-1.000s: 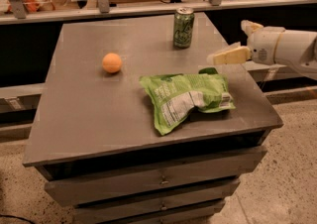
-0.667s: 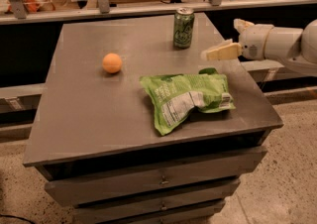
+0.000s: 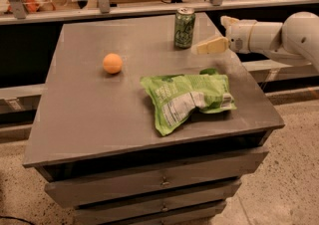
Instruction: Move green can near orange
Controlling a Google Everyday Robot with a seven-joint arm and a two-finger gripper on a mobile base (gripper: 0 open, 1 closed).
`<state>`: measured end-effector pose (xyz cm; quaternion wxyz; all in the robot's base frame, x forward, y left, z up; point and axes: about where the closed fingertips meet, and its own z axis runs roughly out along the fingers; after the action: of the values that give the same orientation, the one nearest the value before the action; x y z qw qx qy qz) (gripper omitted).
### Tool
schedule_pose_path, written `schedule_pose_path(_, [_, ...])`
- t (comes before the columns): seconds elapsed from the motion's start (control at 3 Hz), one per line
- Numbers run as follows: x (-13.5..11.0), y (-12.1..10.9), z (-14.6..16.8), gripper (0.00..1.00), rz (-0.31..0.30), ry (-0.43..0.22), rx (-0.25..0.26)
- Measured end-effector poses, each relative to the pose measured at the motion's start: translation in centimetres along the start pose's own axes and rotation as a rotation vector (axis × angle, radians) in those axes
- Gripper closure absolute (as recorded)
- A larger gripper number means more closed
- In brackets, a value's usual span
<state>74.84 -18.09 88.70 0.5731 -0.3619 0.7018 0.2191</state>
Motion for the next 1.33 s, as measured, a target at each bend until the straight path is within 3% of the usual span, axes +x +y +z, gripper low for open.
schedule_pose_path(0.67, [-0.5, 0.3, 4.2, 0.00, 0.033, -0.063, -0.027])
schedule_pose_path(1.33, [-1.2, 1.9, 7.6, 0.00, 0.013, -0.088, -0.101])
